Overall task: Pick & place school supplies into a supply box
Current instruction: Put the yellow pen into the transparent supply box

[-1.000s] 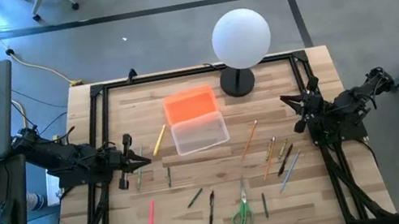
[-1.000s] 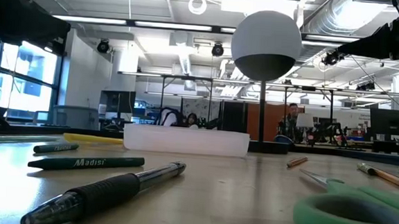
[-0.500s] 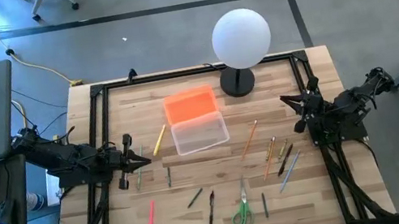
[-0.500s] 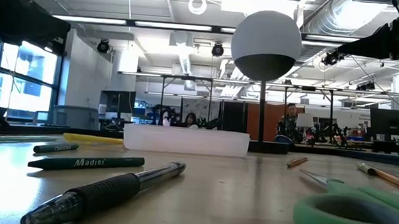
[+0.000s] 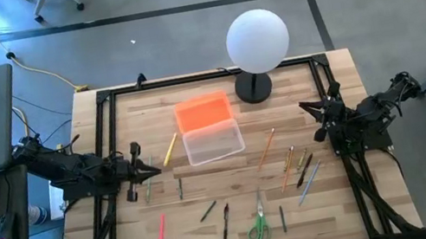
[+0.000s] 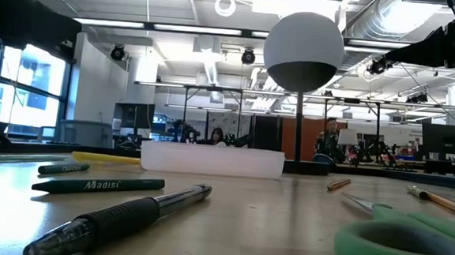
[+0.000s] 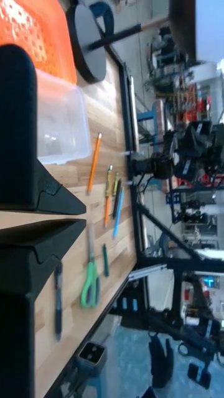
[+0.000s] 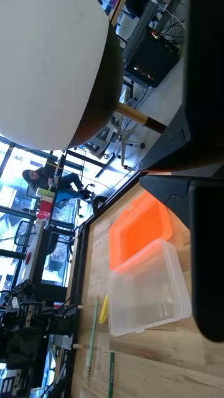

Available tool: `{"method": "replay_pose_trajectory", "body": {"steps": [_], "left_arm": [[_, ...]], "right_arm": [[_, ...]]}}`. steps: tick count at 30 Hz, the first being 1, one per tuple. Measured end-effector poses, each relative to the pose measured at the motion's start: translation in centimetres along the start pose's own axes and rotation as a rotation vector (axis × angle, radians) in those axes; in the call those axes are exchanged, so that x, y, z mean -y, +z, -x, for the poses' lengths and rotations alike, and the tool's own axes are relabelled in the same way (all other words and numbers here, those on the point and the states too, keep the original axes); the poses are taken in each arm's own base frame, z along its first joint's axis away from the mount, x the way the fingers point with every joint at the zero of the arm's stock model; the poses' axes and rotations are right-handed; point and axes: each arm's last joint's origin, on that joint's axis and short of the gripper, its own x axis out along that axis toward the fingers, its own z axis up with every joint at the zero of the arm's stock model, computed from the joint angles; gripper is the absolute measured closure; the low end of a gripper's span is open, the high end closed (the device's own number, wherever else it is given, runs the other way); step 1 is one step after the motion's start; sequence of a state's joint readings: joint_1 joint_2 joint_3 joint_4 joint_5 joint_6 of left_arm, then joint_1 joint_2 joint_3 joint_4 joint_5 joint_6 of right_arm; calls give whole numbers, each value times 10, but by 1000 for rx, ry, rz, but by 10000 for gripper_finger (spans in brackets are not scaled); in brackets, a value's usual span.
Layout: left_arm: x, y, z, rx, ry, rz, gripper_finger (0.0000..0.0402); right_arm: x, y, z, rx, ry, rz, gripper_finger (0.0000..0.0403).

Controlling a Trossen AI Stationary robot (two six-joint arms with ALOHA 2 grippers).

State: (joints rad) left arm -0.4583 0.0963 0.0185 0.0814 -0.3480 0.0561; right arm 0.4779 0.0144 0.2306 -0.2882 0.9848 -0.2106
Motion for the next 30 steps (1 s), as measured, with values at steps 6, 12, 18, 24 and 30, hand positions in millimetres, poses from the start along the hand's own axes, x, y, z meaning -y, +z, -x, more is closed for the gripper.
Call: {"method": "replay_pose_trajectory", "body": {"steps": [6,12,18,24,30], "left_arm": [[0,0,0,-2,-1,47,346],[0,1,0,7,12,165,346],[-8,5,1,57,265,194,346],[-7,4,1,51,243,239,346],[-8,8,1,95,264,259,346]], "right_arm": [[0,0,0,0,0,0,402],[0,0,0,0,0,0,402],[0,0,0,0,0,0,402],[1,0,0,-5,-22,9,402],[2,0,0,-15,-50,236,402]]}}
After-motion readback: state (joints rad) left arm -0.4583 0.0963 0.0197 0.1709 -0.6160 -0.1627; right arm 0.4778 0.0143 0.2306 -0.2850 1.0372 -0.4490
